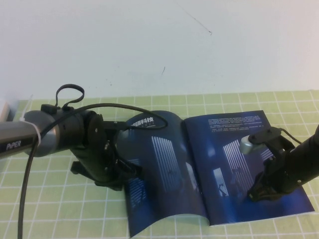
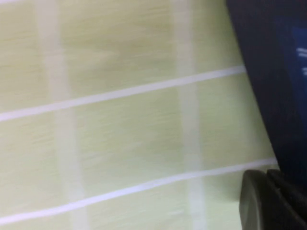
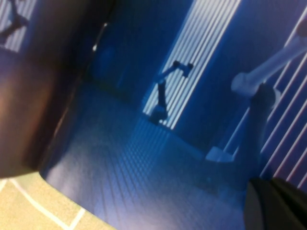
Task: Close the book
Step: 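Close the open booklet and leave it lying on the table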
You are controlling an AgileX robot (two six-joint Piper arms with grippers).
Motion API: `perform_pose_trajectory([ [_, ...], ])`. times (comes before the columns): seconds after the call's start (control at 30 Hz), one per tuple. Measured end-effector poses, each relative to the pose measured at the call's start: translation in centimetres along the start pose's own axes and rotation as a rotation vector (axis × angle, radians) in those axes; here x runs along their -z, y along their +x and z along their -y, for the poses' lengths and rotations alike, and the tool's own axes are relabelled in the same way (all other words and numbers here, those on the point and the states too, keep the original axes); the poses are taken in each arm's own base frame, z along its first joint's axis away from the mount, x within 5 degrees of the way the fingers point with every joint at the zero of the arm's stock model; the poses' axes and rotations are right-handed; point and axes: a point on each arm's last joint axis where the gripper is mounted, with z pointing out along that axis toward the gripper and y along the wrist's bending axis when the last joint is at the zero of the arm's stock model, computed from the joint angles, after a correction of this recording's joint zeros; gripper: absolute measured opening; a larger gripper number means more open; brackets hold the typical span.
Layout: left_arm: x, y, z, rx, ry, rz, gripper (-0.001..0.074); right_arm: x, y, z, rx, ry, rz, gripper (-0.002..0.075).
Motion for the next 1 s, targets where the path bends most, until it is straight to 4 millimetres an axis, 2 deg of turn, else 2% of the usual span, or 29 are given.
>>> perform_pose_trajectory([
  [0.17, 0.5, -0.2, 1.8, -0.043, 0.202, 0.029, -0.0004, 0.4, -0.1, -0.1, 0.009, 0.009, 0.012, -0.0003],
  [0.27, 2.3, -0.5, 3.3, -0.075, 0.358, 0.091, -0.0004, 2.5, -0.4, 0.2, 0.035, 0.049, 0.061, -0.0003],
  [0.37, 4.5, -0.7, 4.5, -0.140, 0.490, 0.168, -0.0004, 7.3, -0.9, 0.4, 0.038, 0.111, 0.180, -0.0003],
  [0.43, 5.8, -0.9, 5.2, -0.214, 0.573, 0.237, -0.0004, 11.4, -1.1, -0.1, 0.057, 0.160, 0.288, -0.0003],
  [0.53, 7.5, -1.0, 6.4, -0.293, 0.718, 0.328, -0.0004, 17.3, -0.4, -1.8, 0.118, 0.233, 0.425, -0.0003],
  [0.63, 8.6, -1.0, 7.0, -0.318, 0.811, 0.375, -0.0004, 21.2, 1.3, -4.0, 0.192, 0.293, 0.483, -0.0003],
  [0.73, 9.2, -0.8, 6.9, -0.350, 0.784, 0.372, -0.0004, 23.6, 3.7, -5.6, 0.249, 0.352, 0.447, -0.0003],
  [0.83, 9.8, -0.1, 6.1, -0.398, 0.666, 0.327, -0.0004, 25.5, 6.1, -6.4, 0.219, 0.456, 0.388, -0.0003],
  [1.0, 13.3, 1.3, 3.9, -0.433, 0.388, 0.354, -0.0004, 27.2, 9.5, -7.6, 0.153, 0.553, 0.388, -0.0003],
])
